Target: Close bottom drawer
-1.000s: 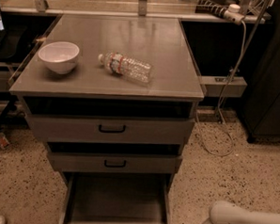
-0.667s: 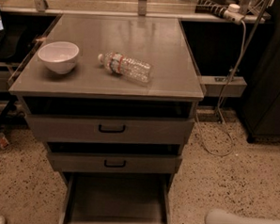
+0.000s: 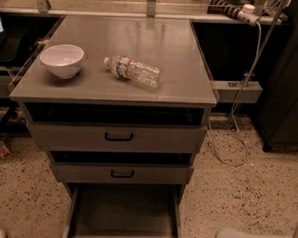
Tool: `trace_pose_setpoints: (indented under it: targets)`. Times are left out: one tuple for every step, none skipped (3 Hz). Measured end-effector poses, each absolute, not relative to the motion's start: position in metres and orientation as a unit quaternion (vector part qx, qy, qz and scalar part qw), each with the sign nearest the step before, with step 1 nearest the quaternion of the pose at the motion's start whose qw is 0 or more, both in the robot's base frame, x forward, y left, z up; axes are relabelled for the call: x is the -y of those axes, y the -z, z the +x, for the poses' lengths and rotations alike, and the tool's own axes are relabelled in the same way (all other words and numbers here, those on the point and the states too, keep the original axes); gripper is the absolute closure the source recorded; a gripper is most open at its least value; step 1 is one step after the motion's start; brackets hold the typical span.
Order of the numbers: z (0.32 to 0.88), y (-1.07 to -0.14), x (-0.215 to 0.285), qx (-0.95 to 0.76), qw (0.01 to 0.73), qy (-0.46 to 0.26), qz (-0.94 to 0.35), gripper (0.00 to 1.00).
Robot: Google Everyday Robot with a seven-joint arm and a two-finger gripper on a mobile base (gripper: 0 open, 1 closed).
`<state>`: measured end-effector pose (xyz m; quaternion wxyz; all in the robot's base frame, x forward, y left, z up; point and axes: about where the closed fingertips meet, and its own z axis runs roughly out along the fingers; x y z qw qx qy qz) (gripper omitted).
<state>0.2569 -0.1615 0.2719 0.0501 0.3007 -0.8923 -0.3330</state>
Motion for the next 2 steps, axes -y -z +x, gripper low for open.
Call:
trace_pose_setpoints:
  targets:
    - [0.269, -0.24, 0.156, 0.905, 0.035, 0.329, 0.267, 1.0]
    - [0.28, -0.217, 0.151, 0.911, 0.024, 0.335, 0.241, 1.0]
